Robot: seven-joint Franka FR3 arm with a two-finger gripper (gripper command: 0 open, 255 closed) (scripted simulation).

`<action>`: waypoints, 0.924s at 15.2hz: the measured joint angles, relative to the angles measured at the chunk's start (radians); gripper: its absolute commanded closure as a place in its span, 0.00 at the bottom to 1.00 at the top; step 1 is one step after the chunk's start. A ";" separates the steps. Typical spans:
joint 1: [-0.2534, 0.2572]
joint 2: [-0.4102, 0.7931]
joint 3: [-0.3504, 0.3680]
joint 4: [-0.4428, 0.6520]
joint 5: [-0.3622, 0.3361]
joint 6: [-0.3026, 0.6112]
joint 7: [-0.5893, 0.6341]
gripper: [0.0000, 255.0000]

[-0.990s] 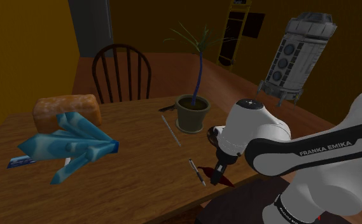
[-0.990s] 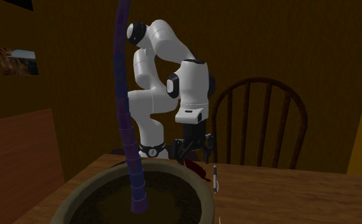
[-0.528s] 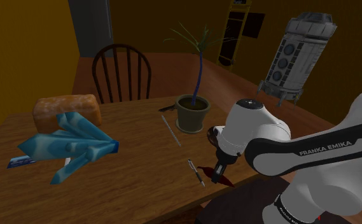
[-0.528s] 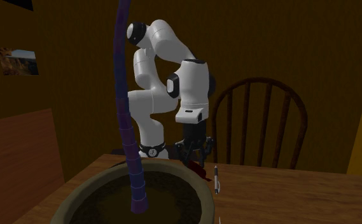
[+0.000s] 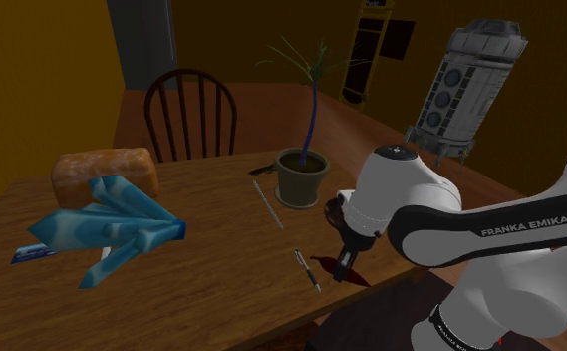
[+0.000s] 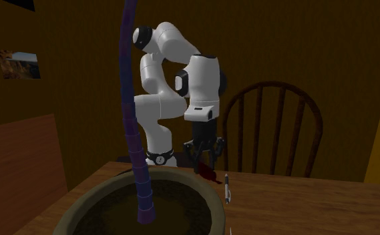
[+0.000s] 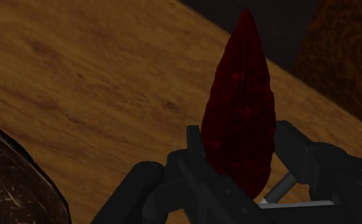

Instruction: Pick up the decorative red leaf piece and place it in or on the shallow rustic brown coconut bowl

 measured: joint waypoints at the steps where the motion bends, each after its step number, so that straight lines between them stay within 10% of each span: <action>1: -0.002 -0.012 -0.005 0.007 -0.005 -0.019 -0.001 1.00; 14: -0.018 -0.128 -0.052 0.126 -0.052 -0.252 0.002 1.00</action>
